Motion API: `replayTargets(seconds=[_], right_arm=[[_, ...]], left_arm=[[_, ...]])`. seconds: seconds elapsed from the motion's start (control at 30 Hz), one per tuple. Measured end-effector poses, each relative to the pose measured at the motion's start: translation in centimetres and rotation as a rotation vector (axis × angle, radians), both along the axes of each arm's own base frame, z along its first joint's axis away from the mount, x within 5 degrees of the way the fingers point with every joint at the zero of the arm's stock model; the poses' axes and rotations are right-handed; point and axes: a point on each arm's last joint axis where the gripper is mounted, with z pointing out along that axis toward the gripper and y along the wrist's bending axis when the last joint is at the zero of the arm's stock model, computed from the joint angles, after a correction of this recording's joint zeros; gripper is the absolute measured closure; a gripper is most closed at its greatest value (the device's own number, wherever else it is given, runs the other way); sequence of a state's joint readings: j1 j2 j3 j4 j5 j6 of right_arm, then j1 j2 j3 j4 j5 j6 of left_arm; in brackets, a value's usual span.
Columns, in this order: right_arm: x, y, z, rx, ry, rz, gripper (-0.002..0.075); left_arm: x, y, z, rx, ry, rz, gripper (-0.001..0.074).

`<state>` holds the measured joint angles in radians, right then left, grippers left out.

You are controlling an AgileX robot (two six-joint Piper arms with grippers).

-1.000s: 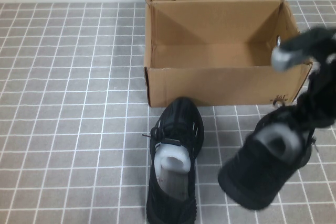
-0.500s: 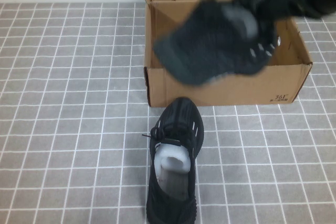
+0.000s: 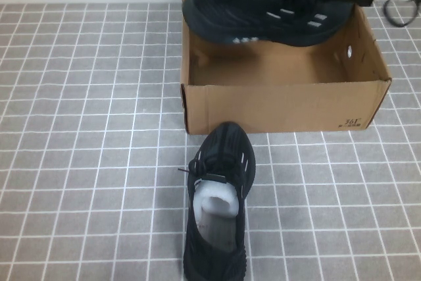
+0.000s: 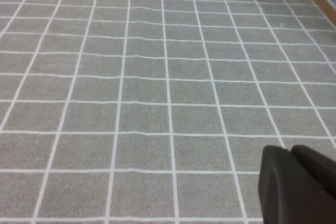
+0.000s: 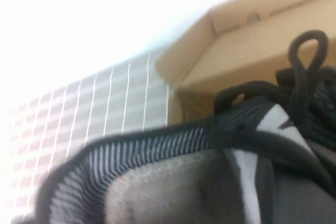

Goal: Put shoes into padded shoe box
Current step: Place the shoe in the shoe box

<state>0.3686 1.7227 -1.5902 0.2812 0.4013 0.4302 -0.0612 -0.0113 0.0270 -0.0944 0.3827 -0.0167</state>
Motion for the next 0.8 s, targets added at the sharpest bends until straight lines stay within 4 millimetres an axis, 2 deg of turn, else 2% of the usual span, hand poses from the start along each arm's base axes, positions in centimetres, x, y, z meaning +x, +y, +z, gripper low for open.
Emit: replayTargets(seconds=[0.17,0.33,0.8], right_arm=[[2.6,0.6,-2.9,0.025,-0.025,-0.049,0.0719],[4.3,0.1,-5.5,0.012,0.006,-0.081,0.072],[7.0,0.2,-10.2,0.068,0.033,-0.159,0.072]], left_arm=[[0.0,0.0,0.0,0.0,0.0,0.0,0.0738],[0.0,0.0,0.0,0.0,0.0,0.0,0.0738],[0.0,0.0,0.0,0.0,0.0,0.0,0.0738]])
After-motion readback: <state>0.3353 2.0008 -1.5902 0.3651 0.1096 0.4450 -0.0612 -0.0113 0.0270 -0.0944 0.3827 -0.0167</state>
